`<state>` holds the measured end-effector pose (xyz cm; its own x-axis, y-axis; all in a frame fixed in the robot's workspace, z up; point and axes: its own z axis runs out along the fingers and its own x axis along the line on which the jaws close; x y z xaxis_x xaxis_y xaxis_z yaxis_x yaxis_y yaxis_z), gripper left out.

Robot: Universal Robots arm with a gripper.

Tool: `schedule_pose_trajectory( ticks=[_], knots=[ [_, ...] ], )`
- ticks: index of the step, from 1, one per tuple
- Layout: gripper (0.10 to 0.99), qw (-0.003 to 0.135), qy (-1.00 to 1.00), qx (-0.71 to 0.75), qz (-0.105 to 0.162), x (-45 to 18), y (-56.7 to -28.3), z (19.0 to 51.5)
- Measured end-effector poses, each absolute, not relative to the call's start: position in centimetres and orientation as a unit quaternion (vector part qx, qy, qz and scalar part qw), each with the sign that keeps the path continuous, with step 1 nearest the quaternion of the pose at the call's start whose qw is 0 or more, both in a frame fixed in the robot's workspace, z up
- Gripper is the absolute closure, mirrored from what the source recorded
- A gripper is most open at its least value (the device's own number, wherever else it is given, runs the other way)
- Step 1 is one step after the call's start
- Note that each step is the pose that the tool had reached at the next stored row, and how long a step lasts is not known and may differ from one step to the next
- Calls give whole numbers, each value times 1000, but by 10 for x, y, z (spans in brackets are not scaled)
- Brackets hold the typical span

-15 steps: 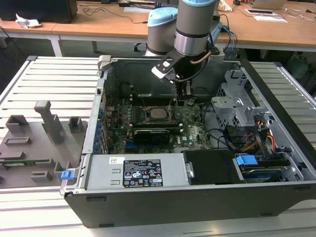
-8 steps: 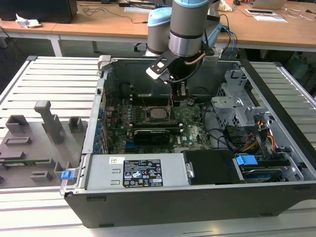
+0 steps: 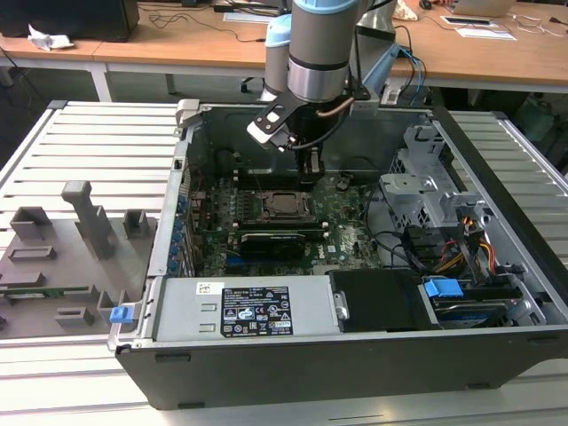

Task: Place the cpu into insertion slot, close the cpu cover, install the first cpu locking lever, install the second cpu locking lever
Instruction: 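Close the cpu cover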

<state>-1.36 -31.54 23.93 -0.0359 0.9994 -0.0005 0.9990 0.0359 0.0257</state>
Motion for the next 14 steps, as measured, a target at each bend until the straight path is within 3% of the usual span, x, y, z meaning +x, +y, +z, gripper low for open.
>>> schedule_pose_trajectory(
  ticks=[14],
  knots=[
    [980,9,720,694,9,-31,-314,239]
  ],
)
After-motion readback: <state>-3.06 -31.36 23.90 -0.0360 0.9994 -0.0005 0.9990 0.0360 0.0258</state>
